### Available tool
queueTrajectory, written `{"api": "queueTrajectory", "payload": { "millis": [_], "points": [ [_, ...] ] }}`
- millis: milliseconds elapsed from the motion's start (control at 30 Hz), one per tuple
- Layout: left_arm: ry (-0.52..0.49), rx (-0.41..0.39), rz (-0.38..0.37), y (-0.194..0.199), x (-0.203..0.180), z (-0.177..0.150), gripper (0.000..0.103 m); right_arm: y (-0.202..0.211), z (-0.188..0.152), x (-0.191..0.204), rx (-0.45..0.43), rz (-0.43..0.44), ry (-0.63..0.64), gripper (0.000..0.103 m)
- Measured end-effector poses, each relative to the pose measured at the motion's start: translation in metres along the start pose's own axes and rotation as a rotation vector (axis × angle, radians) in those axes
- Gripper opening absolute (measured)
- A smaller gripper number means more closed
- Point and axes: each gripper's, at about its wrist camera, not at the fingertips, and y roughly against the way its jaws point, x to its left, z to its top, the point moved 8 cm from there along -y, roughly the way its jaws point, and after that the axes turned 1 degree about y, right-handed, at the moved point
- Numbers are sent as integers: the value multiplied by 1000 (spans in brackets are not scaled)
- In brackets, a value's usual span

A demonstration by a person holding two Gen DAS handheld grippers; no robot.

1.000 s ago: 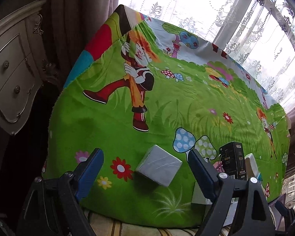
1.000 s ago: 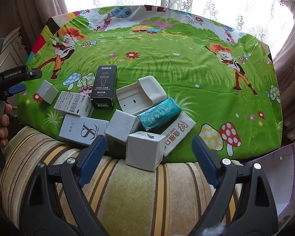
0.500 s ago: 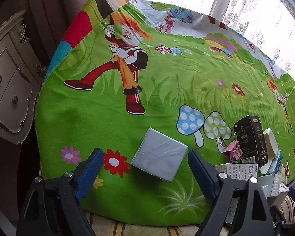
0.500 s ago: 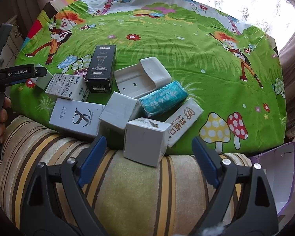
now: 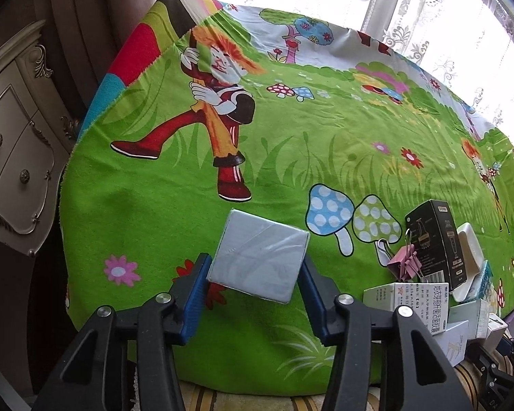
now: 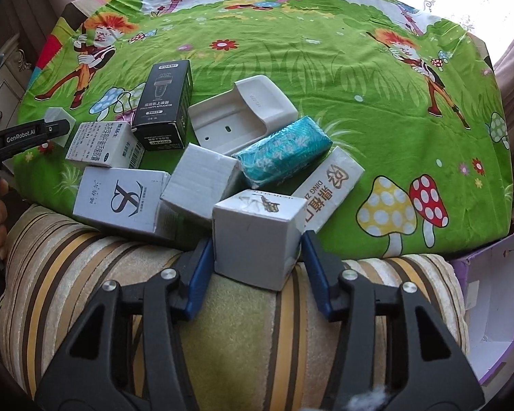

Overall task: Organize rigid objects
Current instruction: 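Grasp the silver cube box with left tool while right tool grasps a white cube box, then carry both cube boxes into the purple storage box and release them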

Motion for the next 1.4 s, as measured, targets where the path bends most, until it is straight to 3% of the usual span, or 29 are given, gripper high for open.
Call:
{"api": "queueTrajectory", "payload": {
  "millis": [300,533,1033,1400],
  "points": [
    [41,-109,-30,31,4,8,51,18,-1,-6,-50,41,-35,52],
    [47,-138,-96,51,-13,8,51,39,0,-14,-116,63,-58,52],
    [-105,-161,-247,103,-104,-18,51,72,-11,-50,-189,115,-144,52],
    [-258,-115,-367,128,-186,-62,51,97,-29,-79,-228,134,-188,52]
  ]
}}
